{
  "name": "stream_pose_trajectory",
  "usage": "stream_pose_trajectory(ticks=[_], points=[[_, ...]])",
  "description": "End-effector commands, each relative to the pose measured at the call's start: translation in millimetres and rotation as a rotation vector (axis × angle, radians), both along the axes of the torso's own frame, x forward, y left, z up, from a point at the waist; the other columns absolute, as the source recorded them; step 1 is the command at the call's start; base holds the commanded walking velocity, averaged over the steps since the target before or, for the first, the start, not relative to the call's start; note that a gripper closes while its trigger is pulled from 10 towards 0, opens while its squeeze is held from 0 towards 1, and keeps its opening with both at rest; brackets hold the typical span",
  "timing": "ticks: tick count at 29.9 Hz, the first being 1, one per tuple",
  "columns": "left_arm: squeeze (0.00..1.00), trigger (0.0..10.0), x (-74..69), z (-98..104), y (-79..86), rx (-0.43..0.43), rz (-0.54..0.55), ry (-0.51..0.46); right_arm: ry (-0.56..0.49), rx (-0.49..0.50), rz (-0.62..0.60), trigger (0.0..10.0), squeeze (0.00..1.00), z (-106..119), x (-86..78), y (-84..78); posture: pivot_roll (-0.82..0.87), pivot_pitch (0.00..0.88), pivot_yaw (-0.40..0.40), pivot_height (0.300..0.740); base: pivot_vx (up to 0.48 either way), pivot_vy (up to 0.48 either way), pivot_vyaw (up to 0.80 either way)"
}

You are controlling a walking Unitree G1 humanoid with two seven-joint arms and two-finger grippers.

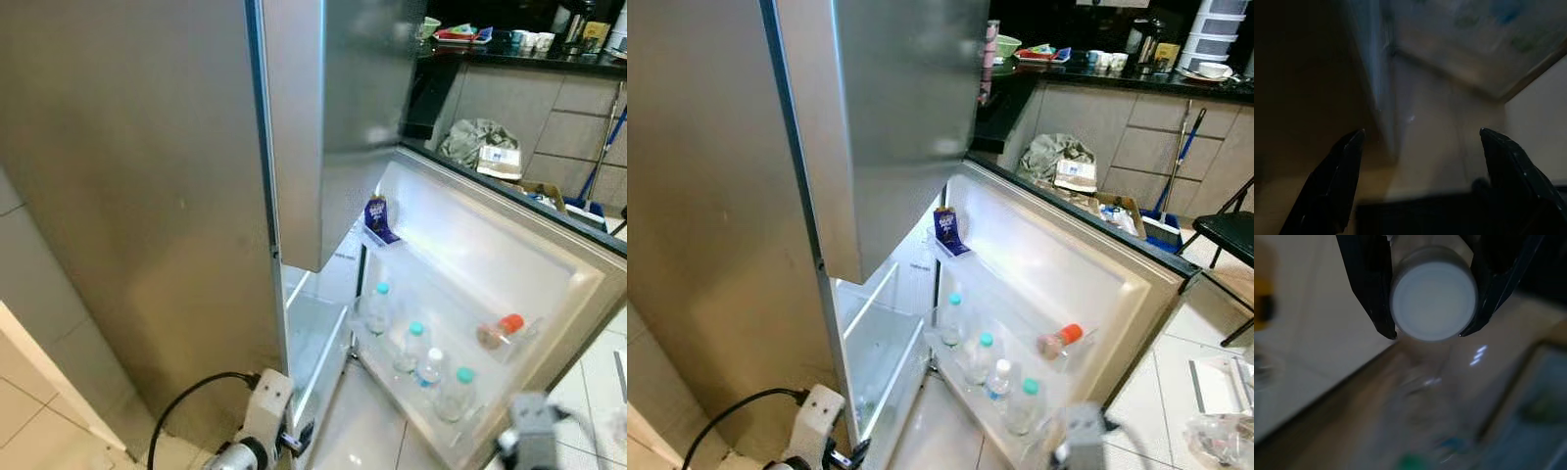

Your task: Restocking fridge

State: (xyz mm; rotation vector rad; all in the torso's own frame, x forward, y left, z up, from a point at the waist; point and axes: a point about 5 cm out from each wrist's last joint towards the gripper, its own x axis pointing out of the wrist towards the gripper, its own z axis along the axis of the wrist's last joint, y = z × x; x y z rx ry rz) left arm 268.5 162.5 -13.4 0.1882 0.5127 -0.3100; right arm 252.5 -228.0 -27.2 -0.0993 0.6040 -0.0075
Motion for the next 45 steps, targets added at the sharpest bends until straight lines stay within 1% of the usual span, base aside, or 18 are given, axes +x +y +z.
stream_pose_trajectory(ticks=[1,2,4,5,6,7,9,12,15,16,18,20,23,26,27,31,35,45], points=[[0.00,10.0,-13.9,-12,33.7,0.070,0.203,0.057,0.095,-0.004,0.057,10.0,0.00,-15,-14.2,9.7,-0.08,0.075,-0.014,0.740,0.000,0.000,0.00],[0.00,10.0,-13.9,-12,33.7,0.070,0.203,0.057,0.095,-0.004,0.057,10.0,0.00,-15,-14.2,9.7,-0.08,0.075,-0.014,0.740,0.000,0.000,0.00],[0.00,10.0,-19.2,-11,47.2,0.081,0.300,0.046,0.127,-0.007,0.101,10.0,0.00,-21,-20.3,19.7,-0.07,0.075,-0.014,0.740,0.000,0.000,0.00],[0.00,10.0,-24.7,-13,57.7,0.099,0.369,0.041,0.125,-0.012,0.103,10.0,0.00,-23,-22.0,23.1,-0.06,0.073,-0.018,0.740,0.000,0.000,0.00],[0.00,10.0,-28.5,-13,64.4,0.111,0.413,0.039,0.121,-0.016,0.100,10.0,0.00,-23,-22.7,24.8,-0.06,0.073,-0.019,0.740,0.000,0.000,0.00],[0.00,10.0,-28.5,-13,64.4,0.111,0.413,0.039,0.121,-0.016,0.100,10.0,0.00,-23,-22.7,24.8,-0.06,0.073,-0.019,0.740,0.000,0.000,0.00],[0.00,10.0,-36.5,-16,77.9,0.132,0.511,0.042,0.090,-0.018,0.072,10.0,0.00,-21,-20.2,25.2,-0.05,0.071,-0.024,0.740,0.000,0.000,0.00],[0.00,10.0,-38.7,-19,81.2,0.107,0.553,0.049,0.060,-0.012,0.055,10.0,0.00,-17,-15.8,24.9,-0.05,0.072,-0.026,0.740,0.000,0.000,0.00],[0.00,10.0,-32.9,-23,64.3,0.044,0.459,0.090,0.032,-0.006,0.045,10.0,0.00,-12,-8.4,24.4,-0.05,0.071,-0.026,0.740,0.000,0.000,0.00],[0.00,10.0,-31.9,-24,58.4,0.040,0.433,0.107,0.029,-0.002,0.041,10.0,0.00,-11,-6.9,24.0,-0.06,0.071,-0.025,0.740,0.000,0.000,0.00],[0.00,10.0,-29.1,-24,50.9,0.034,0.415,0.105,0.024,0.001,0.038,10.0,0.00,-9,-5.1,23.4,-0.06,0.070,-0.022,0.740,0.000,0.000,0.00],[0.00,10.0,-29.1,-24,50.9,0.034,0.415,0.105,0.024,0.001,0.038,10.0,0.00,-9,-5.1,23.4,-0.06,0.070,-0.022,0.740,0.000,0.000,0.00],[0.00,10.0,-26.9,-24,43.9,0.024,0.418,0.109,0.021,-0.002,0.039,10.0,0.00,-9,-4.6,23.1,-0.06,0.071,-0.018,0.740,0.000,0.000,0.00],[0.00,10.0,-24.0,-22,37.7,0.048,0.369,0.091,0.020,-0.005,0.040,10.0,0.00,-9,-5.7,22.5,-0.06,0.071,-0.018,0.740,0.000,0.000,0.00],[0.00,10.0,-21.9,-21,34.0,0.048,0.332,0.076,0.020,-0.006,0.041,10.0,0.00,-9,-6.1,21.9,-0.07,0.073,-0.017,0.740,0.000,0.000,0.00],[0.00,10.0,-16.2,-16,25.2,0.025,0.254,0.047,0.017,-0.007,0.041,10.0,0.00,-9,-6.4,20.7,-0.07,0.075,-0.018,0.740,0.000,0.000,0.00],[0.00,10.0,-15.1,-16,24.3,0.027,0.245,0.047,0.014,-0.005,0.042,10.0,0.00,-9,-6.2,20.8,-0.07,0.076,-0.017,0.740,0.000,0.000,0.00],[0.00,10.0,-7.3,-11,26.0,0.004,0.300,0.037,-0.002,0.010,0.043,10.0,0.00,-7,-3.8,24.6,-0.07,0.076,-0.012,0.740,0.000,0.000,0.00]])
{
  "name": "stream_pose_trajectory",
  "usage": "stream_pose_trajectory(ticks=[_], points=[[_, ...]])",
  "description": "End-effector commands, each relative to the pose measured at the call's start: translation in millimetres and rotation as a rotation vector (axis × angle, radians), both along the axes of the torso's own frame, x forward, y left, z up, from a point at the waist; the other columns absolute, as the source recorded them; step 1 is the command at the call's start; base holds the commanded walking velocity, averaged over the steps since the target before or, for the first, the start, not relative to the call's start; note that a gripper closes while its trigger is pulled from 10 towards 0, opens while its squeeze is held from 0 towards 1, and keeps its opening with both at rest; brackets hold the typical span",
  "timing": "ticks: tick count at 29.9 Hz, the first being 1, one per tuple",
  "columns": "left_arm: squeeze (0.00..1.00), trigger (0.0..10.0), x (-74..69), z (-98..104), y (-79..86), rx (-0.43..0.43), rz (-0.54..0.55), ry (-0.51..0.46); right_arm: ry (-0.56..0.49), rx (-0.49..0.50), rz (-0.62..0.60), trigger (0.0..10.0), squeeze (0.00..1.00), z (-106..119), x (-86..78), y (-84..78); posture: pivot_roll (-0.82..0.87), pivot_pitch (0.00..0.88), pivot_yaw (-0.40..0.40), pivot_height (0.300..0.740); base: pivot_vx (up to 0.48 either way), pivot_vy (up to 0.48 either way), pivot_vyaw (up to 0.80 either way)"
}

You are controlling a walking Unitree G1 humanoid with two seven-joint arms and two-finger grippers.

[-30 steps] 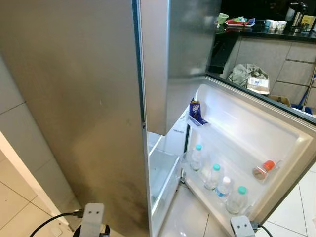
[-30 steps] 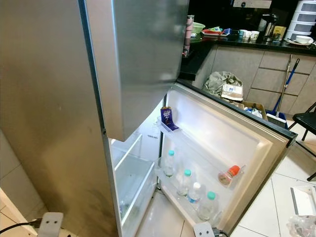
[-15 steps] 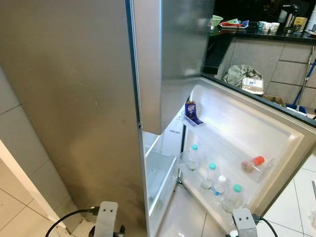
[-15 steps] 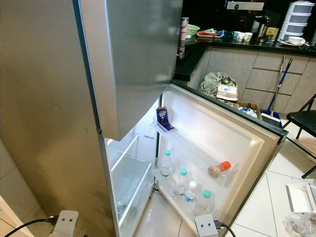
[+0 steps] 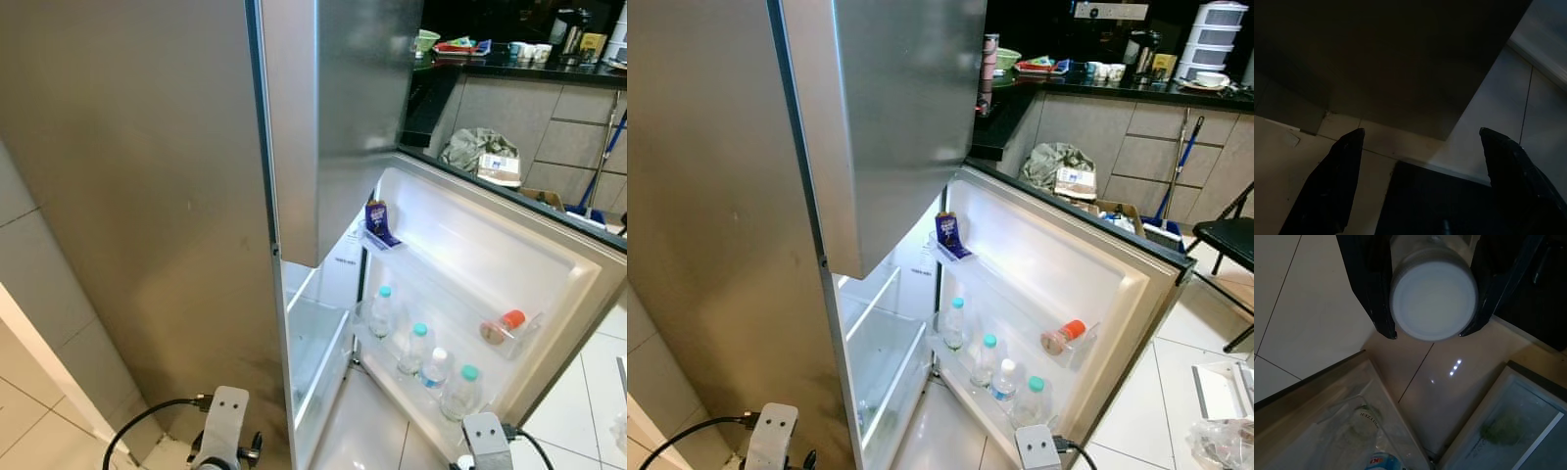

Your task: Restocking fridge

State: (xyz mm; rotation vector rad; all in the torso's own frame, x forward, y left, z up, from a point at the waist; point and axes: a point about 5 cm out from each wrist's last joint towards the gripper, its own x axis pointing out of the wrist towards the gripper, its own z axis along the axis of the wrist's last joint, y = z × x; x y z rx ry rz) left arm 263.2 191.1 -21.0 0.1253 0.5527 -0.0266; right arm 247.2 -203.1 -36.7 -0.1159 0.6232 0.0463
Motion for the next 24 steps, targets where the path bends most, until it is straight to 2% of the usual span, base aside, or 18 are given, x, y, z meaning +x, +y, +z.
stream_pose_trajectory(ticks=[1,10,24], points=[[0.00,10.0,-0.9,-2.1,-2.8,-0.013,0.011,0.012,-0.024,0.011,-0.011,10.0,0.00,2.1,1.5,-0.1,-0.07,0.075,-0.013,0.740,0.000,-0.274,0.00],[0.00,10.0,2.8,0.7,-4.2,-0.009,0.002,0.002,-0.030,0.012,-0.009,10.0,0.00,3.5,3.1,-0.5,-0.07,0.074,-0.013,0.740,0.000,-0.306,0.00],[0.00,10.0,5.9,2.1,1.3,-0.042,0.069,0.010,-0.032,0.019,-0.013,10.0,0.00,3.0,2.5,0.5,-0.07,0.077,-0.005,0.740,0.000,-0.330,0.00]])
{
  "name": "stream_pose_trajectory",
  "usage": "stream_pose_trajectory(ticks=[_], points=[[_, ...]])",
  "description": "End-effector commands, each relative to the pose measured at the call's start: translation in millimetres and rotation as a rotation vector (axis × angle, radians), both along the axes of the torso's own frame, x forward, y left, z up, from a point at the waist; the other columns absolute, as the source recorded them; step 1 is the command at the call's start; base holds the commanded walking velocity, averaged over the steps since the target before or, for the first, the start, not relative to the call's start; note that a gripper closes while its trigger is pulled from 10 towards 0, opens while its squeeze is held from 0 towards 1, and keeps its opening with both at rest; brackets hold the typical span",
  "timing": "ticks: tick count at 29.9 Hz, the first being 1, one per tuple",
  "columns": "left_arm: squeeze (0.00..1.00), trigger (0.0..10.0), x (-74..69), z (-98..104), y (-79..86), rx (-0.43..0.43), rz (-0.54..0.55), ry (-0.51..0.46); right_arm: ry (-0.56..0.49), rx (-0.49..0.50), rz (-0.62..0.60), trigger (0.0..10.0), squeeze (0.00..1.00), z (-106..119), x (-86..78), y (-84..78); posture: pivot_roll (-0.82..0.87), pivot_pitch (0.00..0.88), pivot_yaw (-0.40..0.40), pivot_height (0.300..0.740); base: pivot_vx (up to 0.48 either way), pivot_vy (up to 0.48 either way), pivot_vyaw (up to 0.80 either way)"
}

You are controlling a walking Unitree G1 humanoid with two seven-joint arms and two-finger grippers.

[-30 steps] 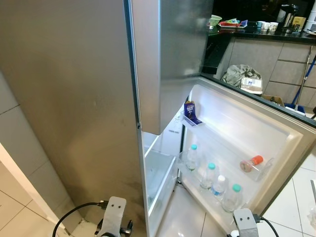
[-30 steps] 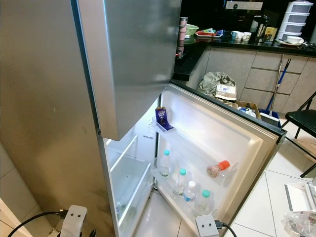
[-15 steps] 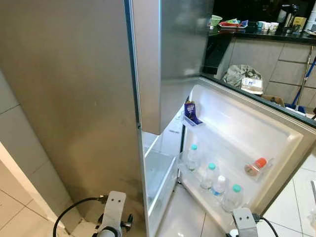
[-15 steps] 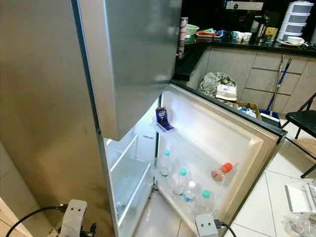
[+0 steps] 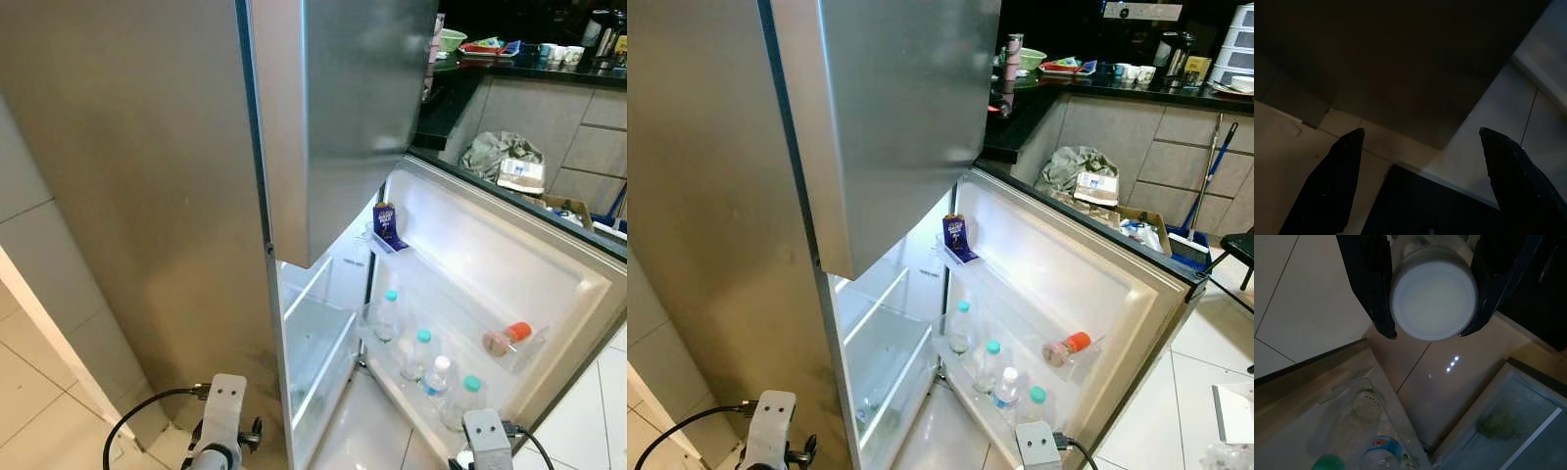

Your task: Restocking fridge

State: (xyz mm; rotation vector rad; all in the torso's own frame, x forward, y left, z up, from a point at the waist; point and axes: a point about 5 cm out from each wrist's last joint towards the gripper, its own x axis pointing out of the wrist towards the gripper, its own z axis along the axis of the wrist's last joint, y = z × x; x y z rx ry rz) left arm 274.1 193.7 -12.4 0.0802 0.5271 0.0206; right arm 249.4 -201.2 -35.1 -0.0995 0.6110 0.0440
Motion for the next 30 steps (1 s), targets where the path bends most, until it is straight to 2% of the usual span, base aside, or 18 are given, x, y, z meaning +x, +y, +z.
stream_pose_trajectory(ticks=[1,7,26,30], points=[[0.00,10.0,-5.3,-6.6,-1.3,-0.016,0.017,0.038,-0.020,0.003,-0.006,10.0,0.00,1.4,0.1,-1.7,-0.07,0.080,-0.009,0.740,0.000,-0.356,0.00],[0.00,10.0,-5.5,-6.7,-2.1,-0.026,0.016,0.035,-0.019,0.002,-0.006,10.0,0.00,1.8,0.5,-2.9,-0.07,0.081,-0.010,0.740,0.000,-0.319,0.00],[0.00,10.0,-2.7,-5.1,-6.1,-0.024,-0.012,0.032,-0.020,0.009,0.000,10.0,0.00,1.9,1.7,1.3,-0.07,0.087,-0.009,0.740,0.000,0.000,0.00],[0.00,10.0,-2.6,-5.5,-6.3,-0.022,-0.015,0.038,-0.019,0.011,-0.001,10.0,0.00,1.6,1.5,2.1,-0.07,0.087,-0.007,0.740,0.000,-0.449,0.00]])
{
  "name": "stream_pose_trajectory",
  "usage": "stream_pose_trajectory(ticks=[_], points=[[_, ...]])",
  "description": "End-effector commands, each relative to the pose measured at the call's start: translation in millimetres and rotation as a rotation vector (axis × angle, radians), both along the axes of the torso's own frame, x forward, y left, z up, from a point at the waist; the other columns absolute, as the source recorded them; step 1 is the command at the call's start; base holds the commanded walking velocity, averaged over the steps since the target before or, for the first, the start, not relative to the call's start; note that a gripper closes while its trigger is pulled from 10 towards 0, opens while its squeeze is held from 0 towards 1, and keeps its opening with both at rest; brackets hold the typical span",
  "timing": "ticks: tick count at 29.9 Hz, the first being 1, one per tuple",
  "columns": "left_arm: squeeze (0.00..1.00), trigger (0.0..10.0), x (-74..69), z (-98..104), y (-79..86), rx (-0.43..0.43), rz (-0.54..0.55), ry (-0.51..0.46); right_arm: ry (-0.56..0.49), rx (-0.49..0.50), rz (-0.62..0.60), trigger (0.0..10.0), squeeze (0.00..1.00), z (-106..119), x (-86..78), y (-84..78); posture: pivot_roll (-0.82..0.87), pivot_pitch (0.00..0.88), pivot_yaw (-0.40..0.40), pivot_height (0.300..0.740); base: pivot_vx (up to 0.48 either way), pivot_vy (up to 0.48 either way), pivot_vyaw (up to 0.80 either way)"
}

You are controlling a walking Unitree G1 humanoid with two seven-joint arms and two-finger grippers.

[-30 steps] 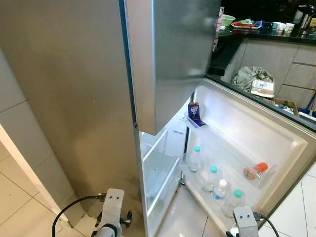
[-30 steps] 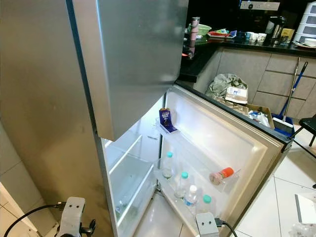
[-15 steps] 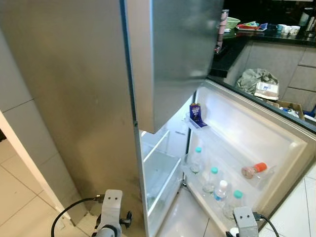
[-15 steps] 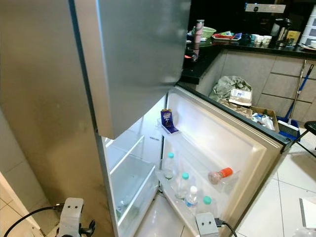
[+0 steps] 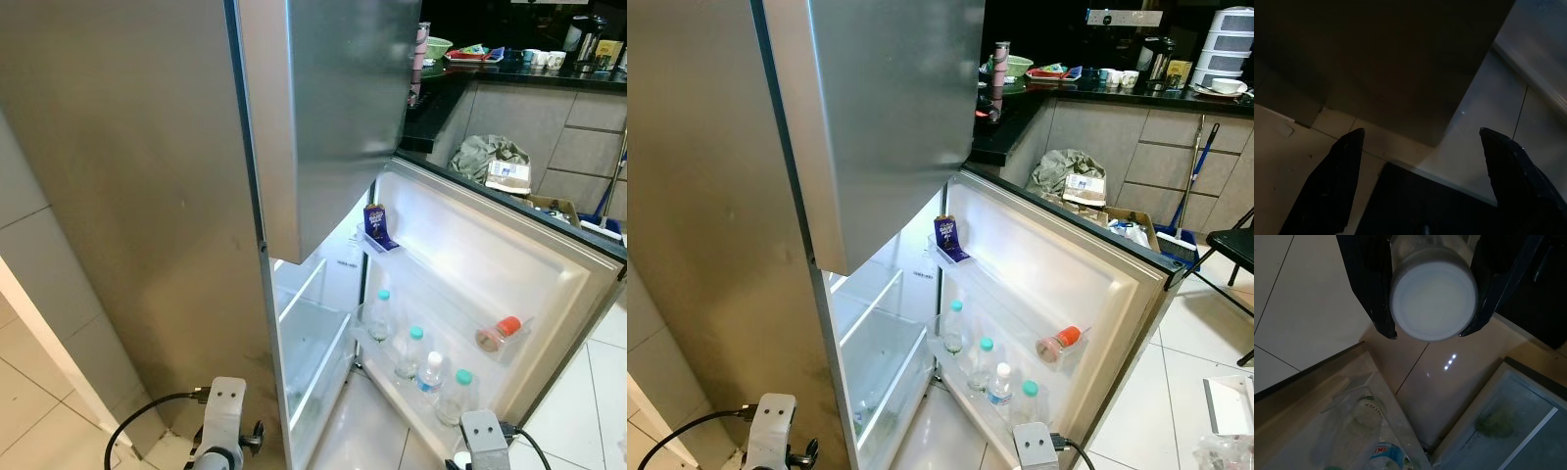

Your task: Restocking fridge

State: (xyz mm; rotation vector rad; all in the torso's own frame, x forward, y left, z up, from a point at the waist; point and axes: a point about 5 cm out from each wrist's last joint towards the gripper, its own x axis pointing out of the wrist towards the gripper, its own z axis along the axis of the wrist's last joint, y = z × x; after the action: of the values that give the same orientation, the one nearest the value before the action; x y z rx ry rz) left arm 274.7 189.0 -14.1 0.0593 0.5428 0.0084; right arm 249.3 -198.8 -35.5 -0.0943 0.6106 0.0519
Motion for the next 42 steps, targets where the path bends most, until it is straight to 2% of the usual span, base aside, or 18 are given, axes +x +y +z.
stream_pose_trajectory(ticks=[1,15,31,42], points=[[0.00,10.0,-3.1,-3.7,-1.7,0.001,-0.010,0.022,-0.019,0.004,-0.008,10.0,0.00,1.8,1.3,0.1,-0.07,0.087,-0.007,0.740,0.000,-0.480,0.00],[0.00,10.0,-3.0,-4.3,-3.0,-0.008,-0.002,0.025,-0.016,-0.003,-0.008,10.0,0.00,1.6,0.2,-3.6,-0.07,0.078,-0.005,0.740,0.000,-0.480,0.00],[0.00,10.0,-4.5,-5.2,4.7,-0.023,0.058,0.028,-0.020,-0.001,0.004,10.0,0.00,2.8,1.6,-3.3,-0.08,0.063,-0.012,0.740,0.000,0.000,0.00],[0.00,10.0,-4.9,-6.6,2.7,0.004,-0.007,0.052,-0.020,0.029,0.023,10.0,0.00,2.6,2.6,2.7,-0.08,0.057,-0.014,0.740,0.000,0.000,0.00]])
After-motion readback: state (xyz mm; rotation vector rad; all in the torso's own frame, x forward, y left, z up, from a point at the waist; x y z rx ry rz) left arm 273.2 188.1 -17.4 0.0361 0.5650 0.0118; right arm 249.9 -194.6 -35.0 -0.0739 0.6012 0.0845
